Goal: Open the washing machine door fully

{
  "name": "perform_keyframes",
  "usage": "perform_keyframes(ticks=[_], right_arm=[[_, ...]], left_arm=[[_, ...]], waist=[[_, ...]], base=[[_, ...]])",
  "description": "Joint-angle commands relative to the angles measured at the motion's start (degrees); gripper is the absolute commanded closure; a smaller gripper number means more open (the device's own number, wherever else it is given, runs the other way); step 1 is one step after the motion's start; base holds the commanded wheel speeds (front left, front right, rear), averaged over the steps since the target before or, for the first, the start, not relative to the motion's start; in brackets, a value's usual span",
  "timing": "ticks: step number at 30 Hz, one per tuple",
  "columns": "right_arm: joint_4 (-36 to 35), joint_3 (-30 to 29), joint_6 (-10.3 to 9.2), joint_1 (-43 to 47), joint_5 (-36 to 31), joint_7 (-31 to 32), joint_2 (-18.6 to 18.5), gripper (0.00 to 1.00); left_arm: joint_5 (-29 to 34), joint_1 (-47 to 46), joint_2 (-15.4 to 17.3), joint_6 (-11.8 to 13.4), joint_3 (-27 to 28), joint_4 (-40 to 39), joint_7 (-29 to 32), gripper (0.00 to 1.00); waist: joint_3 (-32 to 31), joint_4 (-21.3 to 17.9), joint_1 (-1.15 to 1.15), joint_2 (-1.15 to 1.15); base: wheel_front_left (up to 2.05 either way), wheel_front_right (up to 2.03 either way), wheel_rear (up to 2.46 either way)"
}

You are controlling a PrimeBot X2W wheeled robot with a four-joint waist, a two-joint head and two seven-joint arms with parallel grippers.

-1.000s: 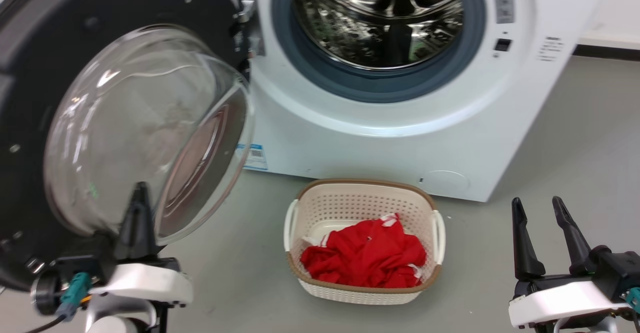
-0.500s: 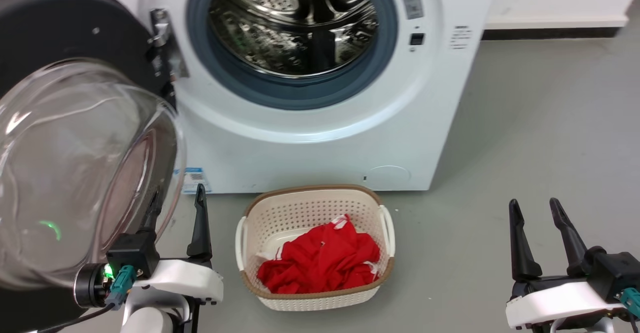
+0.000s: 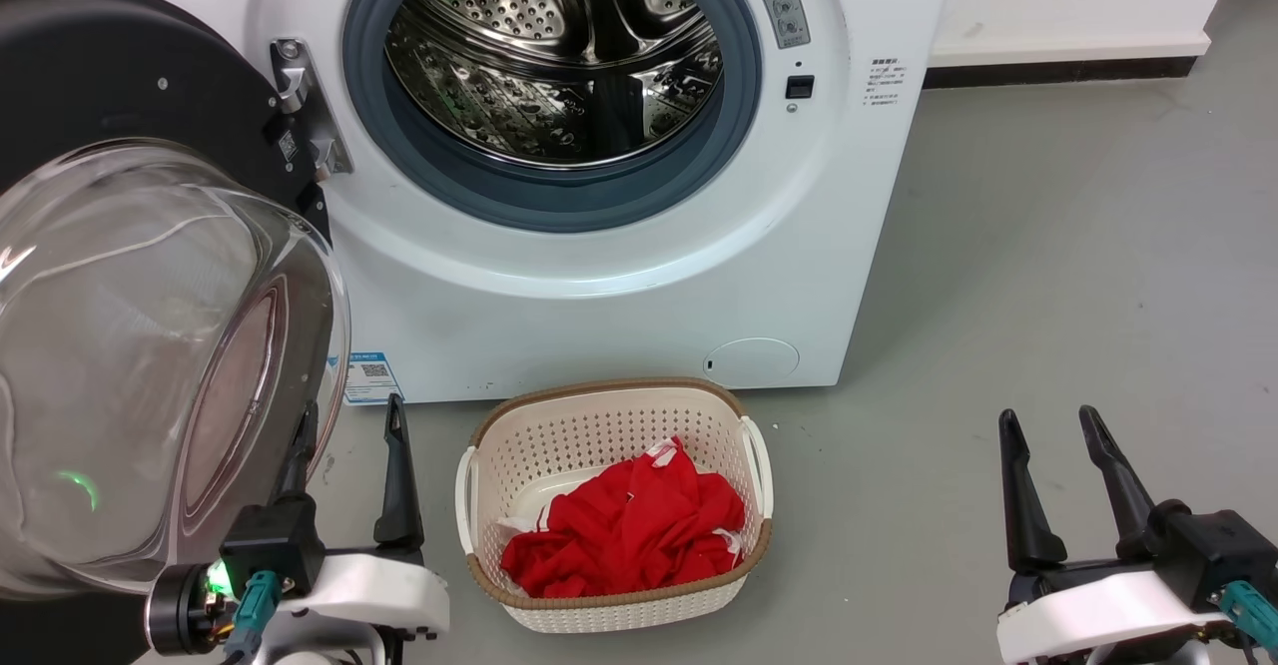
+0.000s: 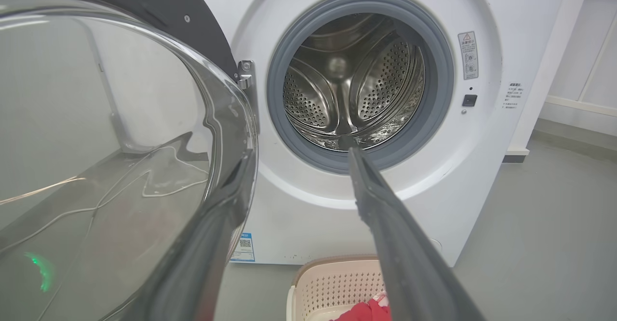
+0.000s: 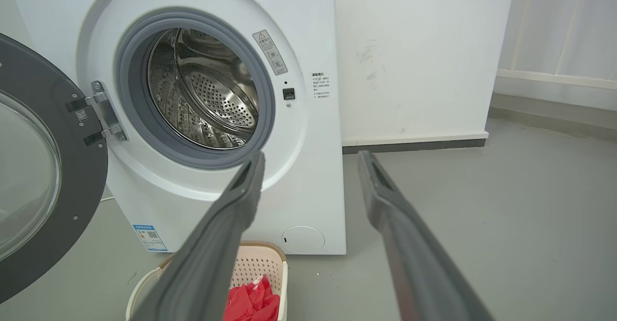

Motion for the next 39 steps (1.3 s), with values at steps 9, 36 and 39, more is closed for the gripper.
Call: perform_keyframes(ticks=[9, 36, 39], right_arm=[[-0.23, 1.11, -0.04, 0.14, -0.83, -0.54, 0.08, 0.0], [0.15, 1.83, -0.04, -0.09, -0.45, -0.47, 0.08, 0.0], [0.19, 1.79, -0.04, 0.01, -0.32, -0.48, 0.08, 0.0]], left_arm=[[2.59, 1.72, -1.89, -1.74, 2.56, -0.44, -0.42, 0.0], [5.68, 1.91, -5.03, -5.11, 7.04, -0.03, -0.44, 0.0], [5.94, 2.0, -5.15, -5.38, 7.3, 0.07, -0.44, 0.0]], waist=[[0.05, 0.56, 0.0, 0.0], [0.23, 0.83, 0.0, 0.0], [0.18, 0.83, 0.0, 0.0]], base=[[0.0, 0.0, 0.0], [0.0, 0.0, 0.0], [0.0, 0.0, 0.0]])
